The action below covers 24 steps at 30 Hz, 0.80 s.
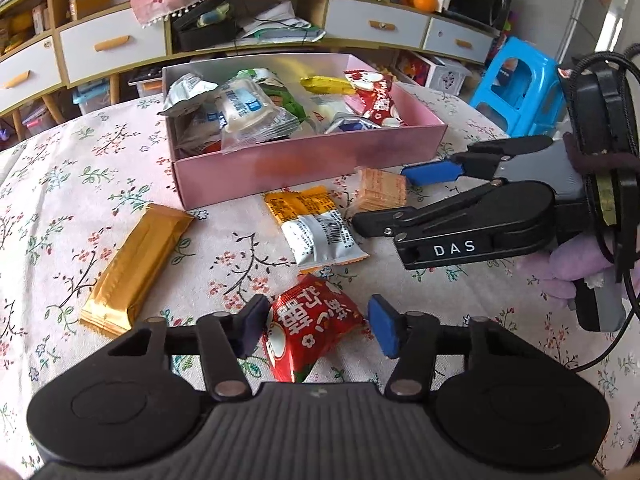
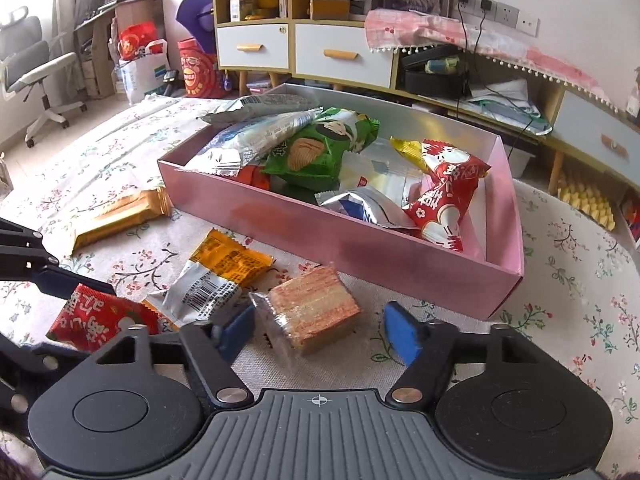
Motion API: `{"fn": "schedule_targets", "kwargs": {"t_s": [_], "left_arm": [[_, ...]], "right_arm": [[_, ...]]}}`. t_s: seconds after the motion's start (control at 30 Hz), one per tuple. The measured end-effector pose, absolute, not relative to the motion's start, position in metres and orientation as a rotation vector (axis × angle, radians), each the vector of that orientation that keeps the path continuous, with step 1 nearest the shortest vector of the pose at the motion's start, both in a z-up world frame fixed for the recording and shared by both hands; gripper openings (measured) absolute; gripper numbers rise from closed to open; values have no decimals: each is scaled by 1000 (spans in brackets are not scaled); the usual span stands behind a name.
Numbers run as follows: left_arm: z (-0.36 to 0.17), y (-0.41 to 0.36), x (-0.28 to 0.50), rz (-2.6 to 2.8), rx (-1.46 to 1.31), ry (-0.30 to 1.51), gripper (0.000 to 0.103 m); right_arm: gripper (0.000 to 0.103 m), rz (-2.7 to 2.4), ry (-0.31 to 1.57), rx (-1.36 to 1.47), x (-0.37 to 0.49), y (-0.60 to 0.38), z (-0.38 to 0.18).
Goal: Organize snacks
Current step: 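Grasp the red candy packet with the left tool while the right tool grasps the wafer cube, then carry the red packet and wafer cube over the pink box and release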
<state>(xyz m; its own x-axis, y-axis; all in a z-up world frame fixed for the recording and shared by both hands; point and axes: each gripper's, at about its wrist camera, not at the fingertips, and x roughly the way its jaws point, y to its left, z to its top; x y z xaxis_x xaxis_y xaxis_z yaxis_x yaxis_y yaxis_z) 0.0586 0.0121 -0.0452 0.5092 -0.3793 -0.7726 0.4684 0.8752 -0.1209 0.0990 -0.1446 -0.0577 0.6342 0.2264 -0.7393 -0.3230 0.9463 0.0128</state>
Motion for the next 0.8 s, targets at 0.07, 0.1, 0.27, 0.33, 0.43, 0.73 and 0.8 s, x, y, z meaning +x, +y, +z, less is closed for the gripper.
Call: {"fn": "schedule_targets", "kwargs": {"t_s": [0.07, 0.1, 0.27, 0.33, 0.43, 0.73, 0.8], "left_arm": [[-44, 14, 59, -506, 100, 904, 47], [-43, 15, 59, -503, 97, 904, 45], [-40, 19, 60, -472, 87, 907, 41], [-39, 21, 60, -464, 79, 910, 41], [-36, 24, 60, -456, 70, 907, 40], [-27, 30, 62, -445, 27, 892, 40], [-23, 31, 62, -447, 18, 882, 40]], "right_arm": [[58, 315, 827, -130, 98, -144, -56], [55, 317, 829, -133, 98, -144, -56], [48, 320, 852, -126, 97, -145, -53], [47, 316, 868, -105, 96, -148, -51], [47, 310, 889, -84, 96, -150, -50], [46, 318, 914, 32, 91, -162, -38], [46, 326, 902, 64, 90, -167, -31]]}}
